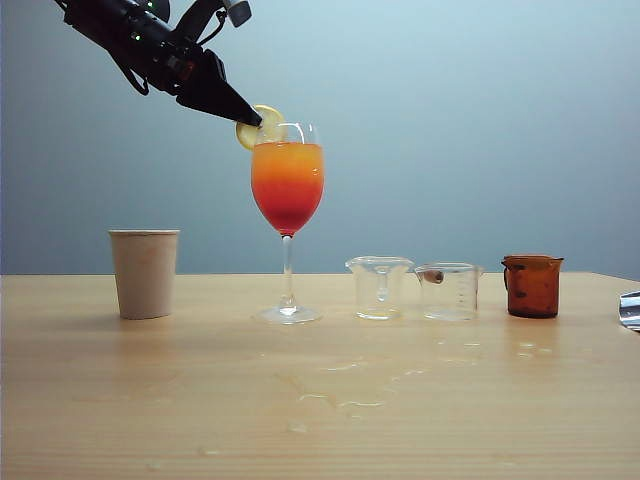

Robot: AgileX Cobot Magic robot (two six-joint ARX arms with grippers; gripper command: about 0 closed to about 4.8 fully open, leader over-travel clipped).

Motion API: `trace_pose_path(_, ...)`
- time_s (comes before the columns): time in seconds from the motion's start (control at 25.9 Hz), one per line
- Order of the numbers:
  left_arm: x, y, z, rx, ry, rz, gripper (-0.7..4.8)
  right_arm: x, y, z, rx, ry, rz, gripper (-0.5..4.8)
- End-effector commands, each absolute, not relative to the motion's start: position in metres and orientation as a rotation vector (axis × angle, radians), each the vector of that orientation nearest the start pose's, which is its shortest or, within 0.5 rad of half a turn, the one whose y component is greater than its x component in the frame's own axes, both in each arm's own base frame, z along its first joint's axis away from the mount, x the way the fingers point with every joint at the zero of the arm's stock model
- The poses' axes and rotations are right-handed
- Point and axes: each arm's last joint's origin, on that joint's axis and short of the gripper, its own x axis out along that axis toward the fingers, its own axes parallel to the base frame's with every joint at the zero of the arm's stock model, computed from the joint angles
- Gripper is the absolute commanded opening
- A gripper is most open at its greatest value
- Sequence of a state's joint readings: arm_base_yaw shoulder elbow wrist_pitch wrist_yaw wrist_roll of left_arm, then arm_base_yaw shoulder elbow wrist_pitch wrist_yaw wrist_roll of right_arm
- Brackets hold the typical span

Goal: Pick up the lemon slice from the paper cup on the left and carefully insert it into the rim of the goblet.

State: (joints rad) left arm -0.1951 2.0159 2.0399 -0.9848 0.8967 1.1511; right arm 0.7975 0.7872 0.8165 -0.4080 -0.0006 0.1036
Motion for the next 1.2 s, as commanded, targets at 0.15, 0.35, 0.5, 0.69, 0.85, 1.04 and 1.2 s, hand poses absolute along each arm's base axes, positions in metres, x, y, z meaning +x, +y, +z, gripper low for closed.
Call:
trace_pose_path(0.15, 0.4131, -0.1056, 0.3382, 0.615, 0.246, -1.379, 1.04, 0.1165, 0.1197, 0.3256, -0.049, 0.369, 0.775, -0.04)
trace_pose_path(0.35, 0.4131, -0.1056, 0.3387, 0.617, 0.243, -1.379, 1.04, 0.1166, 0.1198, 0.3255, -0.049, 0.369, 0.775, -0.04)
trace_pose_path(0.5, 0.4136, -0.1055, 0.3396, 0.621, 0.235, -1.376, 1.04, 0.1166, 0.1198, 0.3255, -0.049, 0.369, 0.775, -0.04)
trace_pose_path(0.69, 0.4147, -0.1058, 0.3401, 0.628, 0.222, -1.370, 1.16, 0.1166, 0.1198, 0.3255, -0.049, 0.369, 0.775, -0.04)
trace_pose_path(0.85, 0.4152, -0.1059, 0.3404, 0.631, 0.216, -1.368, 1.22, 0.1166, 0.1198, 0.3255, -0.049, 0.370, 0.775, -0.04)
trace_pose_path(1.04, 0.4151, -0.1055, 0.3410, 0.632, 0.215, -1.367, 1.22, 0.1166, 0.1198, 0.3255, -0.049, 0.369, 0.775, -0.04)
trace_pose_path(1.2, 0.4139, -0.1053, 0.3433, 0.635, 0.208, -1.365, 1.22, 0.1166, 0.1198, 0.3255, -0.049, 0.369, 0.775, -0.04)
